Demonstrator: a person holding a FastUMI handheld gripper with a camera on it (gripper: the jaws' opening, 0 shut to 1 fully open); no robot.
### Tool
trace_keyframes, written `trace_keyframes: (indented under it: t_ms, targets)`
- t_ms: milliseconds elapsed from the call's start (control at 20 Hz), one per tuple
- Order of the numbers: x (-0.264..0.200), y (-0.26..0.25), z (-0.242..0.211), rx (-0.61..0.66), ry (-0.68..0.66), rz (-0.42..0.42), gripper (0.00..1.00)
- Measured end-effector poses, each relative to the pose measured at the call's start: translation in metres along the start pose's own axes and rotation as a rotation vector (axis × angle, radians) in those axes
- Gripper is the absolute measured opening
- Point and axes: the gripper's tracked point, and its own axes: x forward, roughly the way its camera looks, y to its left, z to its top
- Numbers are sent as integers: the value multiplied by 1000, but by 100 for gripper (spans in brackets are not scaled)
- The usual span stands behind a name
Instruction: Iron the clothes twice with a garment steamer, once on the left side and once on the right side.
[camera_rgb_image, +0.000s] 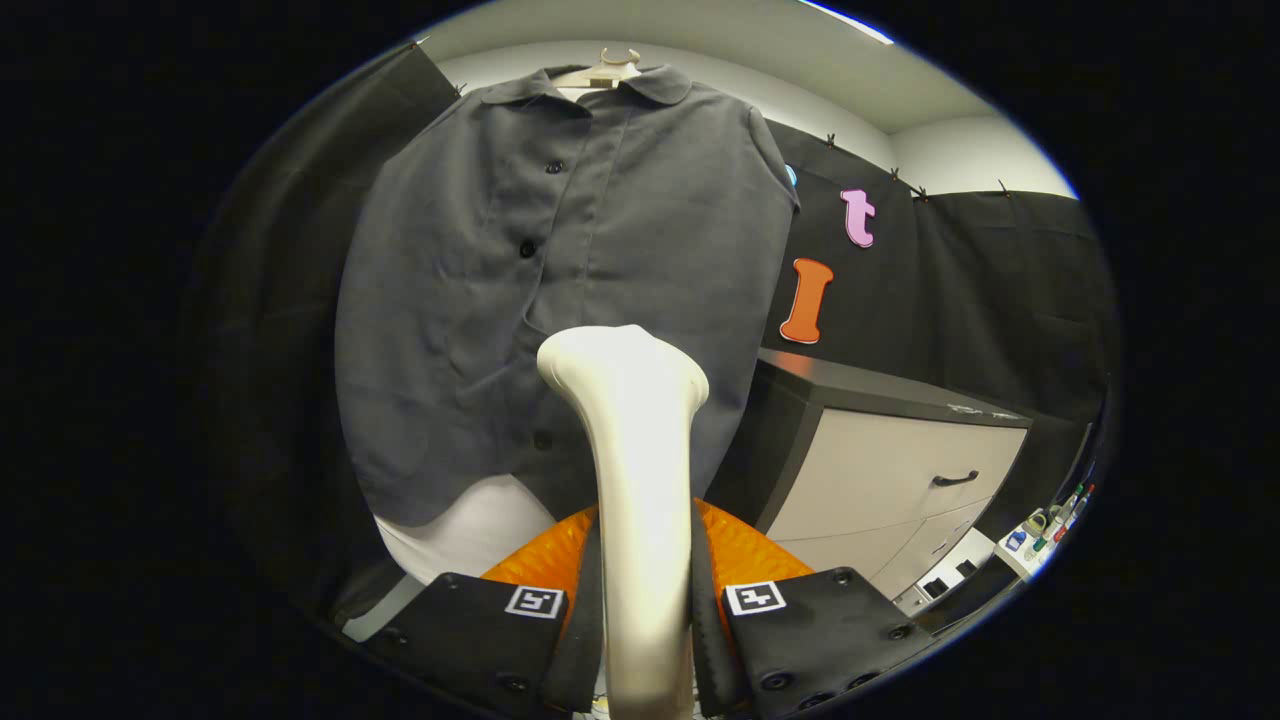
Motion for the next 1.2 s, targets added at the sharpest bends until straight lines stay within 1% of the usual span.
trace_keyframes:
  t_ms: [150, 450, 600, 850, 1000, 1200]
  targets:
    - [-14, 8, 29, 8, -58, 25, 45]
    - [-36, 29, 120, 18, -245, 95, 45]
    - [-39, 44, 154, 12, -315, 133, 45]
    - [-26, 68, 200, 57, -367, 207, 45]
    - [-4, 79, 217, 56, -371, 213, 45]
    - [25, 94, 229, 49, -372, 227, 45]
